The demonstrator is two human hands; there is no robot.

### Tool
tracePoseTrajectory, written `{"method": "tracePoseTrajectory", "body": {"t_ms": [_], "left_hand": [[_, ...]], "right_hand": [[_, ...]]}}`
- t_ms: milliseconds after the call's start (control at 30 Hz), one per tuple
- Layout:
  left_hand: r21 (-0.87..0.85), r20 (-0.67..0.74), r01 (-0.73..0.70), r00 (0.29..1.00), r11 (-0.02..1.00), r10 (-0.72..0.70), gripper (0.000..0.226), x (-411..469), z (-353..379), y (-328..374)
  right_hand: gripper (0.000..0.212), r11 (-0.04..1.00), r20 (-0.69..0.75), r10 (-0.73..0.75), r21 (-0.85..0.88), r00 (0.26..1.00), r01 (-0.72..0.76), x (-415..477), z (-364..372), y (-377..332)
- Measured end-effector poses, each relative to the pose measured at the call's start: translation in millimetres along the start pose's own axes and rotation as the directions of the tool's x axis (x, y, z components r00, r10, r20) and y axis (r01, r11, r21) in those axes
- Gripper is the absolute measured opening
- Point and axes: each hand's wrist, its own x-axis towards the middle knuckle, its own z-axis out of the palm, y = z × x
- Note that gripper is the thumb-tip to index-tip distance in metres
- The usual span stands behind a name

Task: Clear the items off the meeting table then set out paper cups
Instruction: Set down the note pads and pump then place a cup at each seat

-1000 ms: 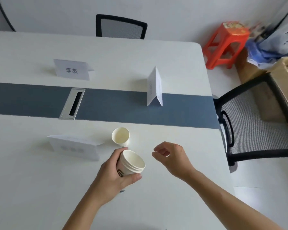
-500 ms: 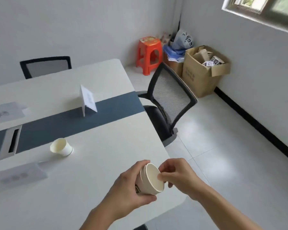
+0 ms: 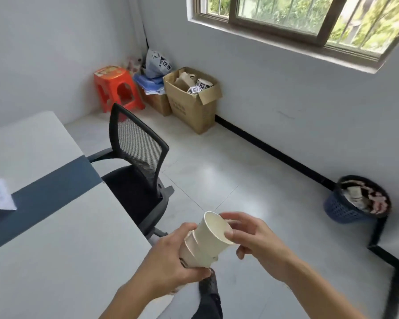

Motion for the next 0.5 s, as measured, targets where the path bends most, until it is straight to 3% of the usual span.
{"method": "tracePoseTrajectory", "body": {"t_ms": [100,167,233,333,500], "left_hand": [[0.002,0.036,-0.033,0.999,0.999,0.033,0.067,56.0,3.8,13.5],[-0.008,0.064,-0.049,0.997,0.999,0.05,0.067,97.5,2.7,23.1],[-0.025,0.077,-0.052,0.996,0.998,0.053,0.065,138.3,-2.8,33.9],[-0.09,0.065,-0.039,0.997,0.995,0.045,0.069,196.3,-17.4,46.8],[-0.17,0.038,-0.021,0.999,0.985,0.028,0.074,283.2,-50.4,57.6]], "right_hand": [[0.076,0.986,-0.076,-0.07,-0.155,0.995,0.058,23.3,-29.9,-4.9],[0.071,0.98,-0.178,-0.116,-0.179,0.977,0.083,46.5,-52.4,-15.4],[0.064,0.991,-0.262,-0.111,-0.096,0.959,0.088,69.4,-79.1,-32.9],[0.071,0.994,-0.385,-0.098,0.014,0.918,0.112,96.8,-123.5,-67.3],[0.064,0.992,-0.495,-0.128,-0.058,0.859,0.115,135.8,-190.5,-94.7]]}}
